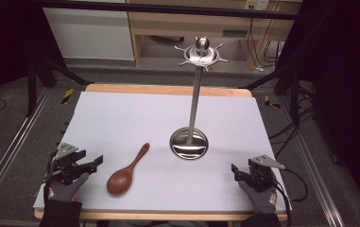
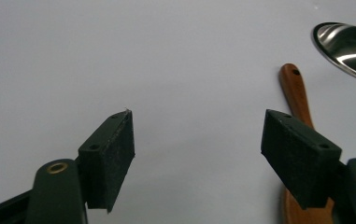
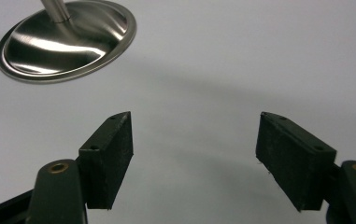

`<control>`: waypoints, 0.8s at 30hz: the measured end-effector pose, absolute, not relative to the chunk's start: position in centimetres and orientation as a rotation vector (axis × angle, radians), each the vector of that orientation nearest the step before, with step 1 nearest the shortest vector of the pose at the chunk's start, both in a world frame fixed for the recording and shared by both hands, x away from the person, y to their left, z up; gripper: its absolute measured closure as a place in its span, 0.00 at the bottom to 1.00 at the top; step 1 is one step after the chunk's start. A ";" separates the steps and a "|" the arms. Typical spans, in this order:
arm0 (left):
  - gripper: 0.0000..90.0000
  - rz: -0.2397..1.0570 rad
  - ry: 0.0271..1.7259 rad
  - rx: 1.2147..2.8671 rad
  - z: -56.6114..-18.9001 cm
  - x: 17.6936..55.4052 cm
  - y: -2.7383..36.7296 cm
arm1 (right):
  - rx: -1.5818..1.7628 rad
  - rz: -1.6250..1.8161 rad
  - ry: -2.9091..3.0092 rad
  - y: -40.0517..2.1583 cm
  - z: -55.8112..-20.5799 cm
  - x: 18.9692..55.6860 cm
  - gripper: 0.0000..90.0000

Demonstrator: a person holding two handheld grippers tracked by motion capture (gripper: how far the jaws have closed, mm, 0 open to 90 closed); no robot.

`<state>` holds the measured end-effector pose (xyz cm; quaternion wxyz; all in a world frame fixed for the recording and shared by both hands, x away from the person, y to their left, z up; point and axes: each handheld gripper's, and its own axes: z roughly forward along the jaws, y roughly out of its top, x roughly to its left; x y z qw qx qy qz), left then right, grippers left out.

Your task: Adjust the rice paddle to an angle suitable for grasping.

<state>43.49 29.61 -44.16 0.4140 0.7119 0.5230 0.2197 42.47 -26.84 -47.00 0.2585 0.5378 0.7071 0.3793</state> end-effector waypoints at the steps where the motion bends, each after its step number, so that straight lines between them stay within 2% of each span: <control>1: 0.29 0.552 1.314 1.789 -44.2 43.5 29.6 | 1.458 1.028 1.917 -26.8 -47.0 42.5 0.31; 24: 0.32 0.499 1.196 1.862 -42.4 43.0 26.4 | 1.461 0.960 1.935 -26.5 -47.2 42.5 0.35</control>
